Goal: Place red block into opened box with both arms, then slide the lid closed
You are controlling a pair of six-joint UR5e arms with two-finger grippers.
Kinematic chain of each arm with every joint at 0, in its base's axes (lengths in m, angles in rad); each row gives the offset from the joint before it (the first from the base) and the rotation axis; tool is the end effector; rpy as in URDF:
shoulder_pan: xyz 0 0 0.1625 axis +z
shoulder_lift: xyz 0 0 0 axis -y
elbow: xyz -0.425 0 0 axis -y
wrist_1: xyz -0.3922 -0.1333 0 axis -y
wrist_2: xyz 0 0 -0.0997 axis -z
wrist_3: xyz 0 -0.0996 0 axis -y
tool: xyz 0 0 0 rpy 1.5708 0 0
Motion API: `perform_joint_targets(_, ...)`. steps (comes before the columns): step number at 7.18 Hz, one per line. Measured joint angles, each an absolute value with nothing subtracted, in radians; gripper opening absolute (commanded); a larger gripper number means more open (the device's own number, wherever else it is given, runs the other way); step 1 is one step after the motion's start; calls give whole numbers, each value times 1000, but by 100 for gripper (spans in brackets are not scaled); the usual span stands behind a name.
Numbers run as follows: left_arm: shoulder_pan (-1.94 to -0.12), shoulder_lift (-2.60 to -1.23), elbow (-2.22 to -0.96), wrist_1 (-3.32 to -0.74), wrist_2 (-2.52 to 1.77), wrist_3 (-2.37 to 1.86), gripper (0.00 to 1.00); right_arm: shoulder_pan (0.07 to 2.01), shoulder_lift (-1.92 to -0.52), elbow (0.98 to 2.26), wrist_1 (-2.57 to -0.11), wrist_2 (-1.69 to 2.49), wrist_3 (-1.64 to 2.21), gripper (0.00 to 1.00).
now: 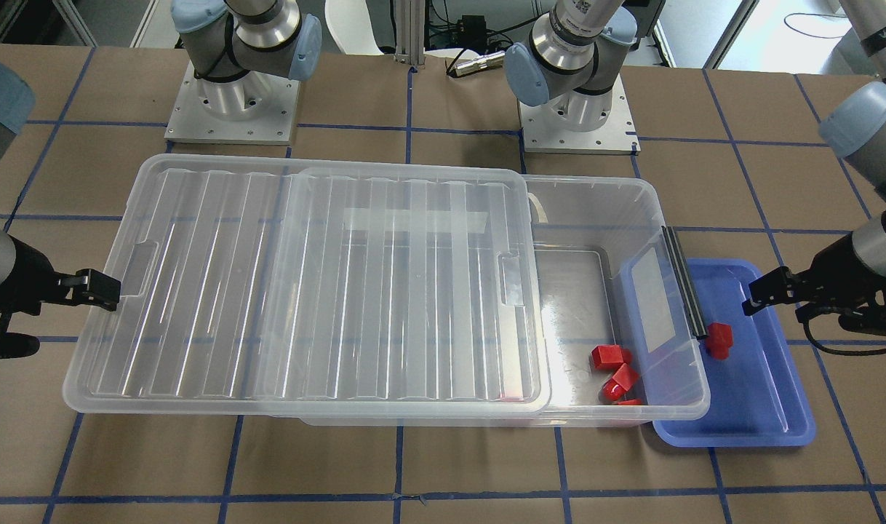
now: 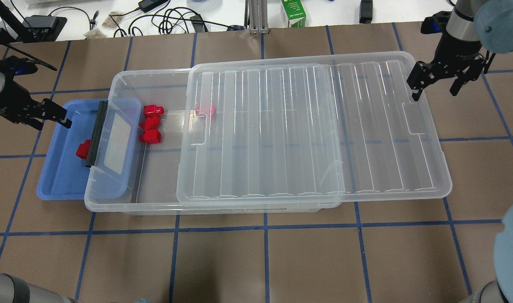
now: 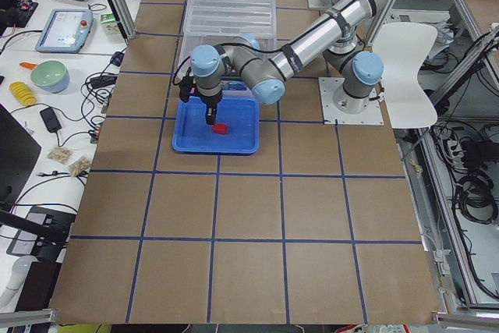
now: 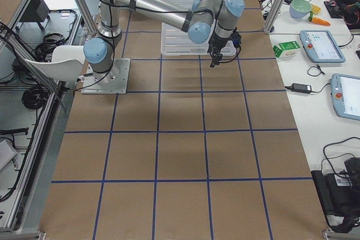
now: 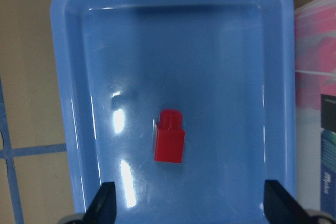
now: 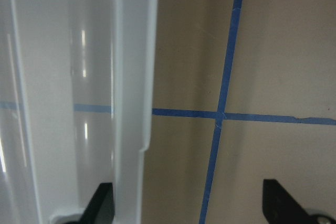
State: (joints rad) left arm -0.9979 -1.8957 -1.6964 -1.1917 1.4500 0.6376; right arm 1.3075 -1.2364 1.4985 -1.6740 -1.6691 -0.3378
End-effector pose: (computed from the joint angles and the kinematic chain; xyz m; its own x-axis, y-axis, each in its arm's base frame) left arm 0.1929 -0.5671 0.2888 -0.9884 0.0608 0.1391 0.0593 0.9981 -0.0142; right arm -0.0372 -0.6125 0.3487 -0.9956 -0.0857 0.0390 -0.0773 0.9804 0.1814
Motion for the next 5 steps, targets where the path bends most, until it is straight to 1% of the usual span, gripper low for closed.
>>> perform_joint_targets(3, -997, -1981, -1738, -1121, 1452, 652, 100, 1304, -1240, 1496, -1670, -1669, -337, 100)
perform_joint_targets(4, -997, -2001, -1747, -1109, 1455, 657, 98, 1305, -1250, 1492, -1667, -1667, -333, 100)
perform_joint_targets(5, -997, -2018, -1752, -1100, 1458, 656, 93, 1308, -1272, 1488, -1665, -1662, -329, 100)
